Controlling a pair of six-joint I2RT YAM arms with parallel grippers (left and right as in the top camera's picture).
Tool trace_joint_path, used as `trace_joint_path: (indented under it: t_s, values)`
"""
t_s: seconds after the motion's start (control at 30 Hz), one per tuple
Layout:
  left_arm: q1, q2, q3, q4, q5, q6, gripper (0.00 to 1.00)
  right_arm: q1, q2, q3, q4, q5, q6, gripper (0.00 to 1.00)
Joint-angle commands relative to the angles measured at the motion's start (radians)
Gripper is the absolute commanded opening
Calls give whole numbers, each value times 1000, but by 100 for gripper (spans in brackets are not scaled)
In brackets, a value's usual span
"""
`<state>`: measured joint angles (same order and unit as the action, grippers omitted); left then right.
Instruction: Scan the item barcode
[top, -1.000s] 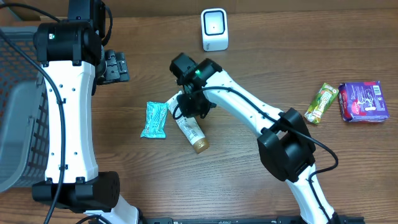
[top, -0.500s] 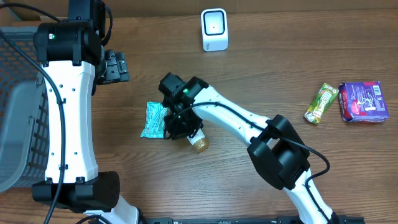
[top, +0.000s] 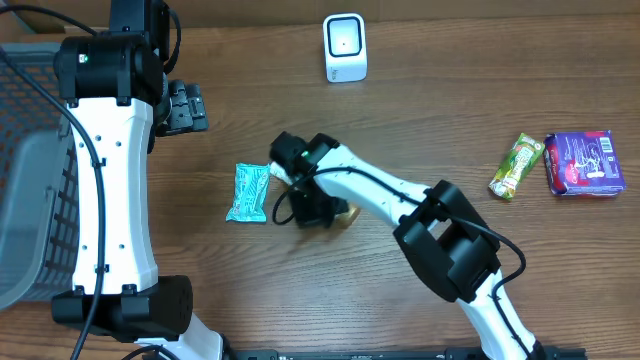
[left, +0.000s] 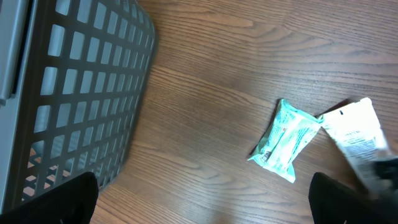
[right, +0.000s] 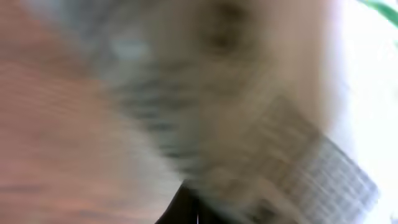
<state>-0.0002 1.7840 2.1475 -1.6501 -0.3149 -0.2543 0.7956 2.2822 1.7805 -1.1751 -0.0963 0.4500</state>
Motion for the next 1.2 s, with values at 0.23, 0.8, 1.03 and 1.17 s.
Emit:
trace_joint_path:
  t_s: [0.23, 0.8, 1.03, 1.17]
  values:
    - [0, -15, 15, 2, -6, 11, 100, -267, -77, -5, 115, 225, -166, 4]
    - [0, -15, 15, 2, -6, 11, 100, -275, -192, 9, 397, -248, -22, 42]
    - [0, -15, 15, 2, -6, 11, 99, -156, -131, -23, 626, 18, 56, 55]
    - [0, -15, 15, 2, -6, 11, 100, -128, -66, -23, 716, 28, 55, 56]
